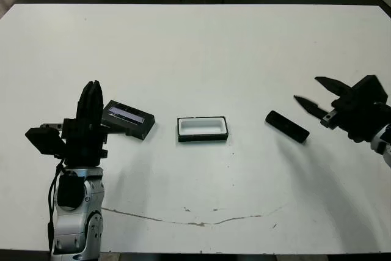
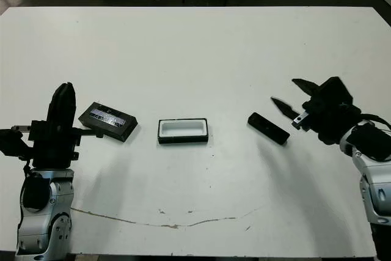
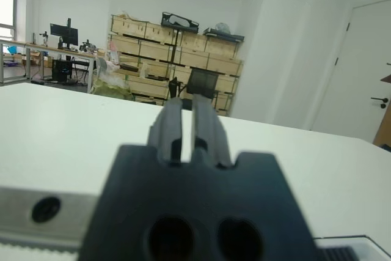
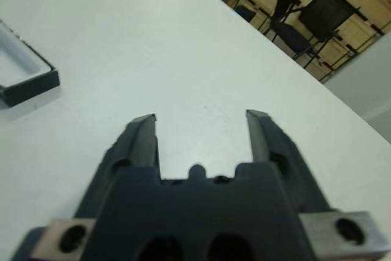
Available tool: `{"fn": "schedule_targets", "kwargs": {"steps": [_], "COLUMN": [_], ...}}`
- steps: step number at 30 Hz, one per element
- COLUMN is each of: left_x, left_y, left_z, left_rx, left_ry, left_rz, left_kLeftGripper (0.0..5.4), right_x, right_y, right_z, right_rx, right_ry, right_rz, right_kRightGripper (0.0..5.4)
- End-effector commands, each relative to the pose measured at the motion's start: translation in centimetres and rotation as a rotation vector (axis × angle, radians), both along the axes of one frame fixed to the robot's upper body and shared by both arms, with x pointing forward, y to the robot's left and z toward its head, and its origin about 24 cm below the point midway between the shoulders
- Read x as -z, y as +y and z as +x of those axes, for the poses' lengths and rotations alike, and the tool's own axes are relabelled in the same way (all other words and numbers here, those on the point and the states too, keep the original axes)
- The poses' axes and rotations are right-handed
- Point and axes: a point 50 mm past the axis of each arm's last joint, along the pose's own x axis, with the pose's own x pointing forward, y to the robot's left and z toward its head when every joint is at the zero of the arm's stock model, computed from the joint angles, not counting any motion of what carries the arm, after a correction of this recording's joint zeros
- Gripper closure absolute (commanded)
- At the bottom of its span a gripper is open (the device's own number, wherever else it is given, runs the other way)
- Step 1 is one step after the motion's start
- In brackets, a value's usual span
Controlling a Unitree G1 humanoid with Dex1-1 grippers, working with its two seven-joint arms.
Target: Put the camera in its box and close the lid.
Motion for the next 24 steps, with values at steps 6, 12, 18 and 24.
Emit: {"fn": "schedule_targets", "kwargs": {"steps": [6,12,18,24], "left_x": [0.9,0.9,1.0,0.9], "left_y": [0.4,0.4,0.2,0.1], "left_z": [-0.2,-0.3,-0.3,-0.4], "left_rx": [0.002,-0.011,-0.008,-0.013], "left_ry": [0.036,0.039,0.049,0.055], "left_rz": [0.005,0.017,0.016,0.023], "left_kLeftGripper": [5.4,5.4,5.4,5.4], "right_x": [1.0,1.4,2.0,2.7], "right_y": [-0.3,-0.1,0.0,-0.1], "right_z": [0.0,-0.2,-0.2,0.0], "right_rx": [-0.023,-0.026,-0.04,-0.056], "right_ry": [0.068,0.1,0.131,0.172], "right_rz": [-0.019,-0.032,-0.04,-0.016], "right_kRightGripper": [0.52,0.02,0.02,0.02]}}
